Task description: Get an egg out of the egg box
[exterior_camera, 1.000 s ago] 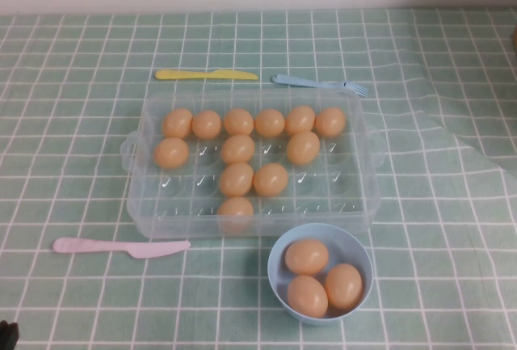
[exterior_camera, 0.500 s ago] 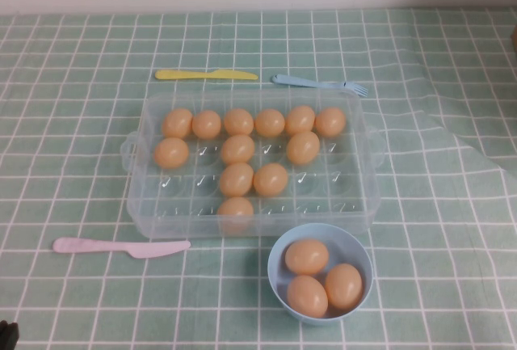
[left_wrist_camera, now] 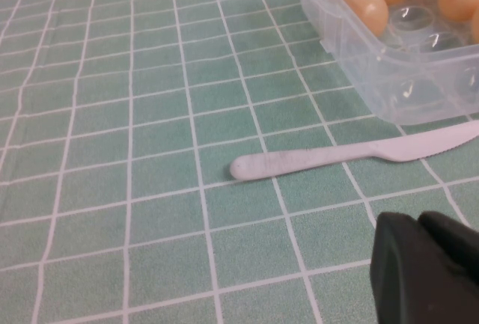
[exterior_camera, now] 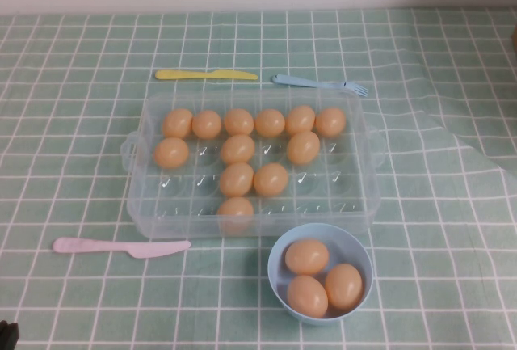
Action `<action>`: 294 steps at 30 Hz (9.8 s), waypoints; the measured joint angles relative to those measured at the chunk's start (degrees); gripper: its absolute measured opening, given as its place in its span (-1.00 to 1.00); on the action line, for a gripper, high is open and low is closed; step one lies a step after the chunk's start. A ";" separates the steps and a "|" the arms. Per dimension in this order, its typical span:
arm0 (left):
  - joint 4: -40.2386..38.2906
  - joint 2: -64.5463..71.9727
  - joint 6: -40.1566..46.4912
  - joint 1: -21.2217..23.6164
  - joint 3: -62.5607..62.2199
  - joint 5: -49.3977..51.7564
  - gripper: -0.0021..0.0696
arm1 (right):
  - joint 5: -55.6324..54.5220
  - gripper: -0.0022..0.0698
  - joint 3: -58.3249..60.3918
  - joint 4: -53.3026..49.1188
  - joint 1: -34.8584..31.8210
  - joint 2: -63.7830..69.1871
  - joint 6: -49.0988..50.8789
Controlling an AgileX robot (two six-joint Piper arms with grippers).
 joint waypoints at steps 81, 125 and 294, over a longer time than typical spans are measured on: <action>0.00 0.00 0.00 0.00 0.00 0.00 -0.95 | 46.12 0.37 -106.58 -15.23 24.80 121.71 37.16; 0.00 0.00 0.00 0.00 0.00 0.00 -0.95 | 38.96 0.37 -106.70 -16.15 23.68 127.63 41.49; 0.00 0.00 0.00 0.00 0.00 0.00 -0.95 | 12.70 -0.99 -0.05 -18.43 1.01 0.34 0.88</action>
